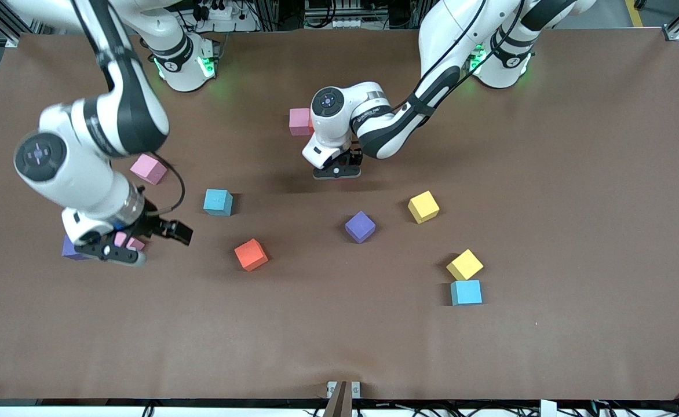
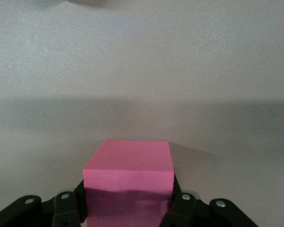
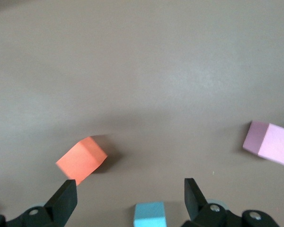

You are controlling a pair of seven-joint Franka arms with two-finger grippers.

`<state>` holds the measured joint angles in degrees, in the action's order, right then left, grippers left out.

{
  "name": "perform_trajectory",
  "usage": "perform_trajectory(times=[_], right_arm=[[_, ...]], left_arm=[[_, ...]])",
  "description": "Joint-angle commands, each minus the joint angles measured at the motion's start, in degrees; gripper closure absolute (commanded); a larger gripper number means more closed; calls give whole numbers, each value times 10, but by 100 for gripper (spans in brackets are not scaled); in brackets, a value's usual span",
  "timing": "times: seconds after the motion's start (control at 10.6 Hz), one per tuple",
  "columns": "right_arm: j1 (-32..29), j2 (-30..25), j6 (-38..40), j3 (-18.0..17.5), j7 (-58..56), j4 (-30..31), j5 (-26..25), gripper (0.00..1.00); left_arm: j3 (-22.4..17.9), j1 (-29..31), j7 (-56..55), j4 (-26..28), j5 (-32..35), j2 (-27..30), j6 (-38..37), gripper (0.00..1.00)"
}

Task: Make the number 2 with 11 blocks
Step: 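Reach the right gripper to the cyan cube while the left gripper returns red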

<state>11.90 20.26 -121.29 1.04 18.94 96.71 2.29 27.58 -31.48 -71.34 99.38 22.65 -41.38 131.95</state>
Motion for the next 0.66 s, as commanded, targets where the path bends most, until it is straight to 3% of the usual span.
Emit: perform_trajectory(times=[0.0, 0.19, 0.57], right_arm=[[-47, 20, -18, -18, -113, 14, 2, 0], [-68, 43, -28, -55, -140, 30, 13, 0], [-63, 40, -85, -73, -139, 154, 22, 0]], left_arm=[[-1, -5, -20, 5, 16, -5, 3, 100], [-1, -10, -31, 11, 16, -4, 2, 100], [0, -10, -31, 22, 13, 2, -2, 100]])
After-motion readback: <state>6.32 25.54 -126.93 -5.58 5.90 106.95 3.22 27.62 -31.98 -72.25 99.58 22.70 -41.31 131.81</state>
